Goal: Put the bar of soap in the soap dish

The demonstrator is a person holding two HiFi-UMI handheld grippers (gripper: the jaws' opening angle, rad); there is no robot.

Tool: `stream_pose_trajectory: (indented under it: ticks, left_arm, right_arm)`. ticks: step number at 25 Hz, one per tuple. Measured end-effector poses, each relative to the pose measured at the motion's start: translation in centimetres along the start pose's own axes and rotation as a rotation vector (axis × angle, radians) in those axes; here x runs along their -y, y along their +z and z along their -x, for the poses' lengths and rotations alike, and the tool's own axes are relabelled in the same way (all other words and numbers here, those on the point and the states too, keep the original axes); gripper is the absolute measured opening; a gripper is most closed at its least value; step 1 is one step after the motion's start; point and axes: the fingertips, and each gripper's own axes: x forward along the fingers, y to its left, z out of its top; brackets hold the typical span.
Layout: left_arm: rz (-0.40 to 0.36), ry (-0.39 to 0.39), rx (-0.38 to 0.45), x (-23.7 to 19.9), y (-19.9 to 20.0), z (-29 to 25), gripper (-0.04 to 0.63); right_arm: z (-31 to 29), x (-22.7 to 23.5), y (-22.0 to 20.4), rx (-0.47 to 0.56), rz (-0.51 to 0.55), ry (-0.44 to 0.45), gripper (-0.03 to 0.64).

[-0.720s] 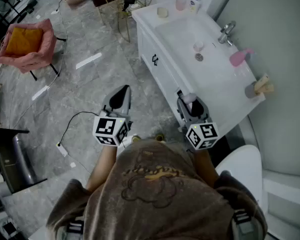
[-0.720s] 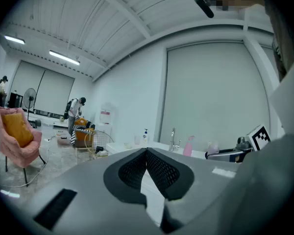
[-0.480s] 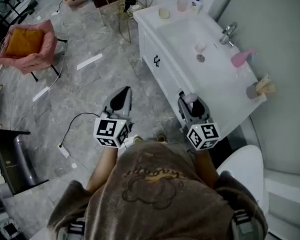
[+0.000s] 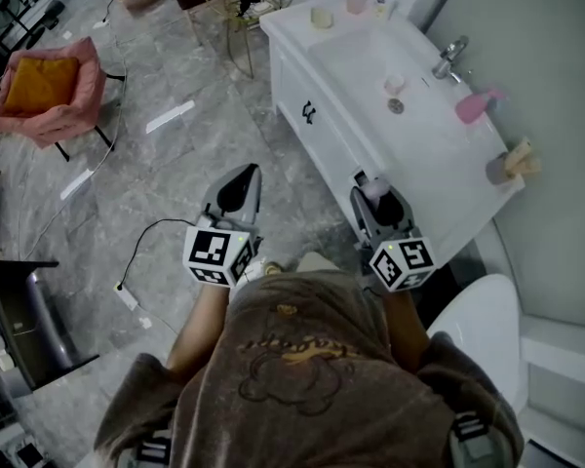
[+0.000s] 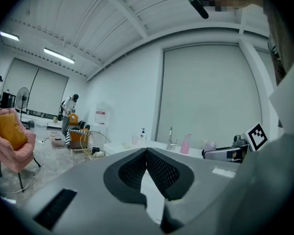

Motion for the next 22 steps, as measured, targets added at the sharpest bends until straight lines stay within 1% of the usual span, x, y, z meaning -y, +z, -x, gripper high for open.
stream_pose_trajectory:
  ticks: [3,7,10,16,22]
  left_arm:
    - [-0.006,-0.024,-0.003,-0.6,-0.5,-0.3,0.005]
    - [0.013,-0.026,-0.009,-2.2,-0.7,-0.9,0.005]
    - [0.01,-0.028,-0.008,-3.8,-0.8,-2.1,0.005]
    - [0.0,-0.02,0.0,-7.5,-0.5,-6.9,0.005]
    - [-0.001,-0.018,-0.006,-11.7,1.3,-13.5,0.005]
  right_arm:
    - [-0.7,-0.1,-0.6,-0.006,0.011,-0.001,0.21]
    - [-2.3,-0.1,-0.8,-0.016,0.002,-0.007,0.21]
    - [-4.4,0.0,-0.5,-0.011,0.0,-0.004,0.21]
    - [-10.2,2.1,0.6,0.003,-0.01,0.006,0.21]
    - [-17.3,5.2,2.8,-0.009,-0.023,0.022,0.212]
